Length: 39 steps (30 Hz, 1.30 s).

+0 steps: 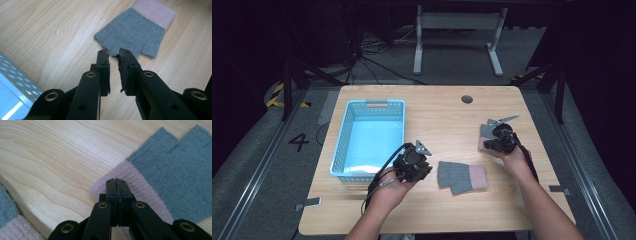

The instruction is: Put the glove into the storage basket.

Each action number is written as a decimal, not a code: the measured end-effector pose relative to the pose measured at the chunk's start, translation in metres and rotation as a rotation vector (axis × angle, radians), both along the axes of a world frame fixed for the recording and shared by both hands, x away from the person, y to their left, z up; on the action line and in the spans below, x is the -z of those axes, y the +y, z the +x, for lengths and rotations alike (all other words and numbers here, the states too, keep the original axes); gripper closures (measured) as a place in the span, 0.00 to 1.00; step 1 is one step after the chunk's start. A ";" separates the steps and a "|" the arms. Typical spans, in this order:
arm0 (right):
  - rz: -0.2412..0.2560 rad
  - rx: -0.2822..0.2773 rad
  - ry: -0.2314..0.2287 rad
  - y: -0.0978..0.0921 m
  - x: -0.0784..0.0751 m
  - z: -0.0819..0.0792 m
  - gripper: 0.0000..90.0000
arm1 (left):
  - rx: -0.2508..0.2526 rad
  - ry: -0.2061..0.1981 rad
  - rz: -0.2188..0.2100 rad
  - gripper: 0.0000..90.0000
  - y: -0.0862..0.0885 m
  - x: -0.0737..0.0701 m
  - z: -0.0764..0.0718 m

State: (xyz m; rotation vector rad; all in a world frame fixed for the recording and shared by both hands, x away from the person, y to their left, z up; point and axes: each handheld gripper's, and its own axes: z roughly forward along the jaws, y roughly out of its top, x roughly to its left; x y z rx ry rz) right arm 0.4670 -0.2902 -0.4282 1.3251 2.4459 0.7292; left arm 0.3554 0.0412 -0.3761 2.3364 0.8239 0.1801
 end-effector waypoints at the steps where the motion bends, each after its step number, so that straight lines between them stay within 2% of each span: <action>1: 0.000 0.000 0.001 0.000 0.000 0.000 1.00 | 0.000 0.000 0.000 0.87 0.000 0.000 0.000; 13: -0.010 0.001 0.007 -0.005 -0.001 -0.005 1.00 | 0.009 0.008 0.003 0.87 -0.002 0.000 0.001; 20: -0.011 0.017 0.012 -0.018 -0.001 -0.014 1.00 | 0.016 0.033 -0.009 0.86 -0.005 0.000 0.004; 28: -0.011 0.038 0.017 -0.033 -0.002 -0.022 1.00 | 0.027 0.026 -0.004 0.86 -0.008 0.000 0.006; 39: -0.011 0.071 0.020 -0.053 -0.003 -0.025 1.00 | 0.033 0.040 -0.013 0.83 -0.007 -0.001 0.006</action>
